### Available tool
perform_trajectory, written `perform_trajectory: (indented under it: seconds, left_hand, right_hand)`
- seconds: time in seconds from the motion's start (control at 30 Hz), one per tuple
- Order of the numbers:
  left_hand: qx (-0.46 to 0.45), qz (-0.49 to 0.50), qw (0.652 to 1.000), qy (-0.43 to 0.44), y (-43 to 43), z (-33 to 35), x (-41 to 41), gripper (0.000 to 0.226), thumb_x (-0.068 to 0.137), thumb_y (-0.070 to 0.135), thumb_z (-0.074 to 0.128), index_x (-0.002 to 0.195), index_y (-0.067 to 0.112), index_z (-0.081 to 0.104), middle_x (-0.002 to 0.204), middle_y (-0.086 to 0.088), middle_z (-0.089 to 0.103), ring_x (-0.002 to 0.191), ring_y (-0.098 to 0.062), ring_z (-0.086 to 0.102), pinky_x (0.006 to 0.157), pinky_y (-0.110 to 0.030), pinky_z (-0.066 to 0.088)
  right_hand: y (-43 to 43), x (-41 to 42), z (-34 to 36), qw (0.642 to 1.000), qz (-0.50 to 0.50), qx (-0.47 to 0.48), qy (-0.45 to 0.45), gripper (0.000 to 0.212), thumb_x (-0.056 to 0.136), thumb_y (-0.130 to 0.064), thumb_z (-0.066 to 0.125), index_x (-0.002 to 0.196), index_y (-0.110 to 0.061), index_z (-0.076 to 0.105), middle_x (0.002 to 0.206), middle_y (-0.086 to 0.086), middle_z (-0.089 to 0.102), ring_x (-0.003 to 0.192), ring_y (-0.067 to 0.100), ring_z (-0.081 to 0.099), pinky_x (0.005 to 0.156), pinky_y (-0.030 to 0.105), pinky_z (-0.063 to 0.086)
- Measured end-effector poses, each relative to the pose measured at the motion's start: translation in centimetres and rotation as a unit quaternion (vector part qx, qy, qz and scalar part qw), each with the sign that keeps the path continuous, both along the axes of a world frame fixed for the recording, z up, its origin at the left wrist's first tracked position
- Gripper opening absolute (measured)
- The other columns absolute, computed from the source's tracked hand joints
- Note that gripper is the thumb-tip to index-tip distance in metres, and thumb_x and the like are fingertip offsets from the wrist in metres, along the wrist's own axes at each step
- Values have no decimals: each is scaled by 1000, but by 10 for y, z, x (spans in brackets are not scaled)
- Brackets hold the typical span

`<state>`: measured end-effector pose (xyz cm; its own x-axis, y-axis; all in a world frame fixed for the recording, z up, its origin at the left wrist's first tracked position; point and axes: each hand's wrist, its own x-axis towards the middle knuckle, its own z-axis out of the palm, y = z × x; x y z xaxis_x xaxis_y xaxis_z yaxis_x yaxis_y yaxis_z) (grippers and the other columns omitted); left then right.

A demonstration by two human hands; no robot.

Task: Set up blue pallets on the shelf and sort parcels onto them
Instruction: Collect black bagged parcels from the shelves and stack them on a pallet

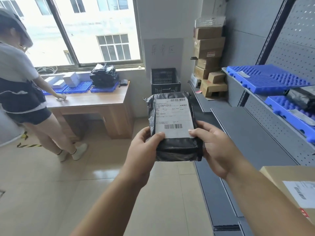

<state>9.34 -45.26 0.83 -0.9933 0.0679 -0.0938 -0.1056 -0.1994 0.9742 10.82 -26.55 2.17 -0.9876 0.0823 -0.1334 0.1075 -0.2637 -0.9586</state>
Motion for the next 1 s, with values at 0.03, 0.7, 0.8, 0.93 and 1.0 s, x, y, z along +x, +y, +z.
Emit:
perform_trajectory:
  seconds: [0.03,0.7,0.8,0.93,1.0]
  left_hand:
    - [-4,-8,1000,1,-4,1,-19,33,86,24,68,118,18,71,115,-5,78,108,-29,74,90,-43,57]
    - [-6,-90,996,8,94,5,-292,25,99,12,62,122,16,71,118,-5,77,113,-29,72,101,-49,55]
    - [4,-98,995,9,127,7,-322,23,99,13,63,119,21,72,116,-2,78,112,-27,72,96,-44,55]
    - [4,-120,993,-6,167,10,-359,24,97,15,64,118,21,73,116,-5,78,112,-32,72,103,-57,53]
    - [0,-148,989,-16,185,11,-375,24,98,18,64,119,24,73,116,-4,78,112,-34,72,101,-60,53]
  right_hand:
    - [-3,-15,1,1000,-7,0,1,30,98,-5,56,123,-16,69,115,6,77,110,32,72,95,49,56]
    - [84,-260,-7,990,-137,-12,31,27,95,-9,64,119,-20,68,110,4,79,102,24,76,77,35,61]
    - [114,-286,-6,984,-170,13,40,30,86,-19,71,115,-22,70,108,1,79,101,23,76,82,40,58]
    - [149,-309,-4,980,-193,18,43,25,92,-15,69,116,-24,69,105,1,80,96,21,77,71,33,59]
    - [164,-316,-4,975,-215,24,52,25,91,-16,70,115,-24,69,106,0,79,96,19,77,70,28,60]
